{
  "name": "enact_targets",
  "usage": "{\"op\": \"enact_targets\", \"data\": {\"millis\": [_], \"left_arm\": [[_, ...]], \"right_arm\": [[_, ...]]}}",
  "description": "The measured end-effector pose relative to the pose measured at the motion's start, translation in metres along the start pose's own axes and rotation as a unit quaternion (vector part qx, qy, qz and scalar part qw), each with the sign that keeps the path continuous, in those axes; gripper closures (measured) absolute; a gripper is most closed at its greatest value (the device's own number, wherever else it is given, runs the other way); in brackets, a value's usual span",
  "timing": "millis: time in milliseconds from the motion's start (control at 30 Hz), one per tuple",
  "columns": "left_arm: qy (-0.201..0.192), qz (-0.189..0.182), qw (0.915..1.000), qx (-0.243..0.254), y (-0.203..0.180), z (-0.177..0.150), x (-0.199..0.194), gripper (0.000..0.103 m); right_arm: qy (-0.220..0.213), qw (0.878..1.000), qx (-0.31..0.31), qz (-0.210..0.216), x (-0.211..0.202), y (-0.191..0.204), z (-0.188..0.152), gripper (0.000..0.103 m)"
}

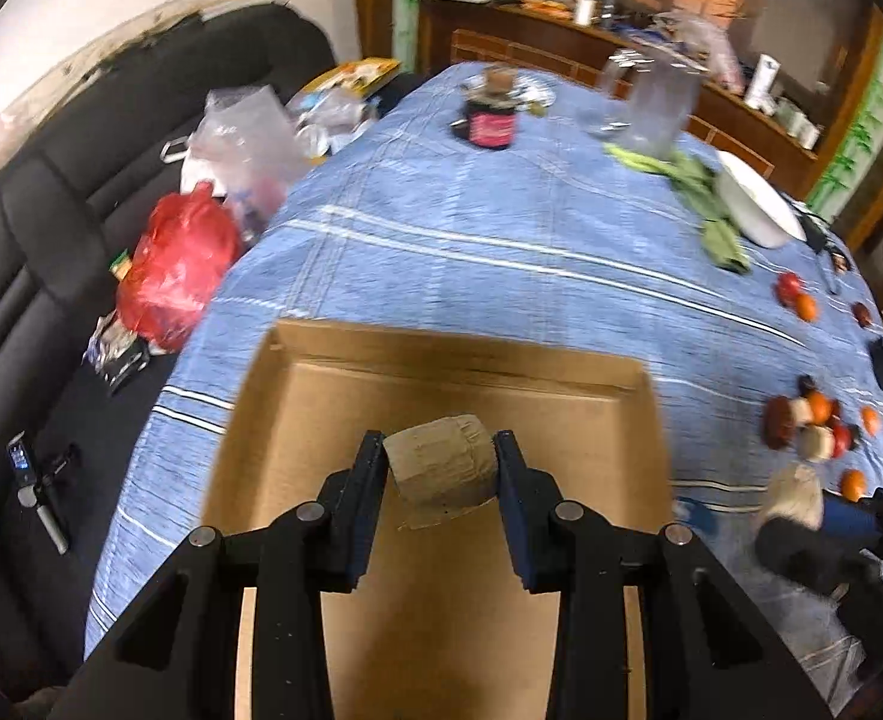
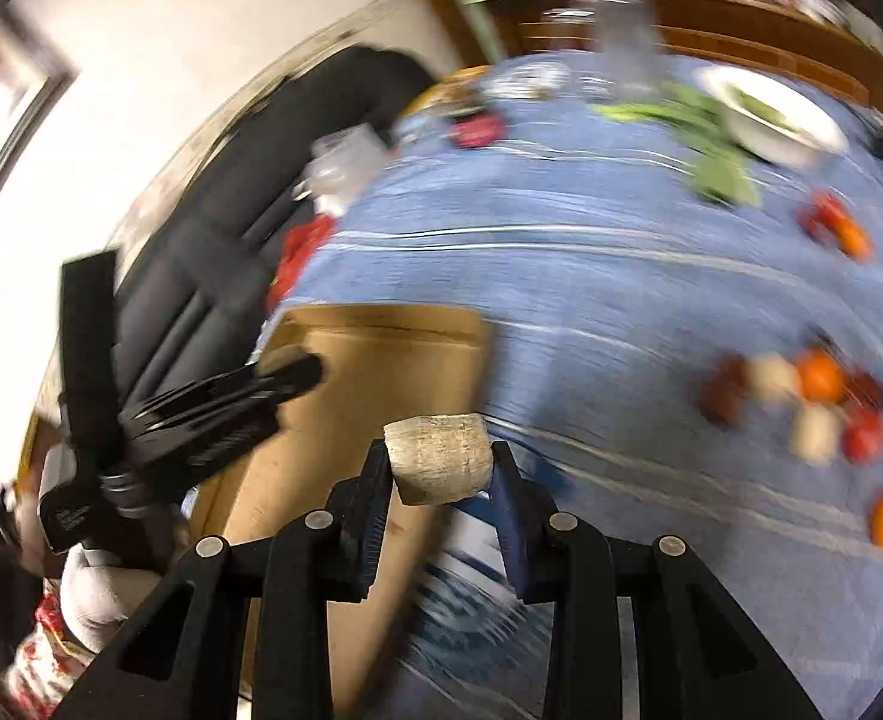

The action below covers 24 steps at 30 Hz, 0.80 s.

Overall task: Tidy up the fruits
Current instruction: 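Carry both cubes over the cardboard box and open both tools to drop them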

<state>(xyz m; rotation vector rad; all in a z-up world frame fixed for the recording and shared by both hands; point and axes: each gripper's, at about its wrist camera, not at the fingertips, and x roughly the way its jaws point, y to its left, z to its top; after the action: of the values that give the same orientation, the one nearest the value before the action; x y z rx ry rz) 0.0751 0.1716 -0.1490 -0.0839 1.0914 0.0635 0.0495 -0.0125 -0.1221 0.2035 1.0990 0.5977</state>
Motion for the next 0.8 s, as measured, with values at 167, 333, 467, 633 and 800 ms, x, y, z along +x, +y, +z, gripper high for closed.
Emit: {"op": "enact_targets", "data": {"millis": [167,333,467,633,800], "left_arm": [[0.023,-0.004,0.9996,-0.015,0.023,0.002,0.020,0.068],[0.036,-0.005,0.9992,-0.015,0.029,-0.001,0.033,0.068],[0.043,-0.006,0.9988,-0.022,0.032,-0.001,0.039,0.068],[0.043,-0.013,0.9985,-0.031,0.035,-0.002,0.038,0.067],[0.026,-0.016,0.9985,-0.045,0.039,0.001,0.023,0.057]], "right_arm": [[0.024,0.998,-0.050,-0.038,0.058,0.034,0.002,0.068],[0.038,0.996,-0.046,-0.058,0.086,0.031,0.007,0.067],[0.042,0.996,-0.047,-0.066,0.101,0.031,0.012,0.067],[0.047,0.994,-0.057,-0.076,0.111,0.036,0.013,0.066],[0.032,0.995,-0.052,-0.075,0.101,0.034,0.016,0.051]]}}
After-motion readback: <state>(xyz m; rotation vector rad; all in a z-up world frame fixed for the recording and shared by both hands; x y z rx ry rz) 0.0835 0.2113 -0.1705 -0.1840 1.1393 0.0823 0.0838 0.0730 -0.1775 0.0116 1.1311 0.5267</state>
